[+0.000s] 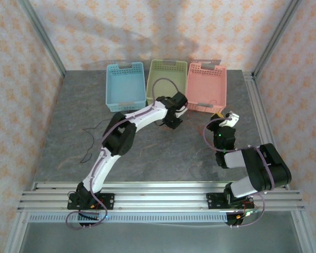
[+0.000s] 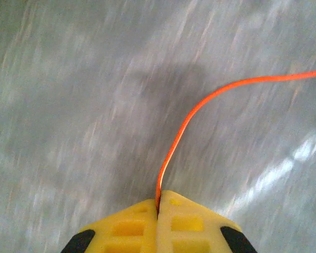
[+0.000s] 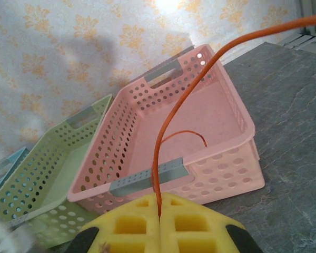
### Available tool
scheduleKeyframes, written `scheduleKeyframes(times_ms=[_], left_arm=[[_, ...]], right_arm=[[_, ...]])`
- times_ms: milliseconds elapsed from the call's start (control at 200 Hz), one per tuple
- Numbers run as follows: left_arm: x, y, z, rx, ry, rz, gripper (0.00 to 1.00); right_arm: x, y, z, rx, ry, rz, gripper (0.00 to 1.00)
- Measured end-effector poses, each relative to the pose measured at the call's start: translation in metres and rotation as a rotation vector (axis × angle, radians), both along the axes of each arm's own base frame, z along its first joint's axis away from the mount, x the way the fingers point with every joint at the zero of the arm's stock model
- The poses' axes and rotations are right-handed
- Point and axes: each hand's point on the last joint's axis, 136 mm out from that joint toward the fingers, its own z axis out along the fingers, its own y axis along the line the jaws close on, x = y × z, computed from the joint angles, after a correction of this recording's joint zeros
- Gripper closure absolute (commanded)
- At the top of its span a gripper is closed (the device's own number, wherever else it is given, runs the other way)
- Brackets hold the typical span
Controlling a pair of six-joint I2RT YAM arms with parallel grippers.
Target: Untangle the cables
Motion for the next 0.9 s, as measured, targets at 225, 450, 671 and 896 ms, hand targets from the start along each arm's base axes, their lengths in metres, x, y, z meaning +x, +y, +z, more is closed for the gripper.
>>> scheduleKeyframes(times_ms=[225,450,671,896], left_arm=[[-0.004,0.064,0.082,-0.066,-0.203,0.192,1.0],[-0.009,0.17,0.148,-0.158,-0.417,0.519,1.0],[-0.041,0.314,0.14,-0.154,-0.484,0.978,1.0],[-0.068,0.357,0.146,-0.207,-0.548,1.165,1.0]], right_arm=[[-0.001,-0.017,0.0,-0.009,-0.001,-0.097,1.0],[-0.005,-0.033,0.001,-0.015,0.002,-0.191,1.0],[-0.008,-0.04,0.003,-0.01,-0.003,-0.235,1.0],[-0.008,-0.041,0.002,-0.013,0.002,-0.239,1.0]])
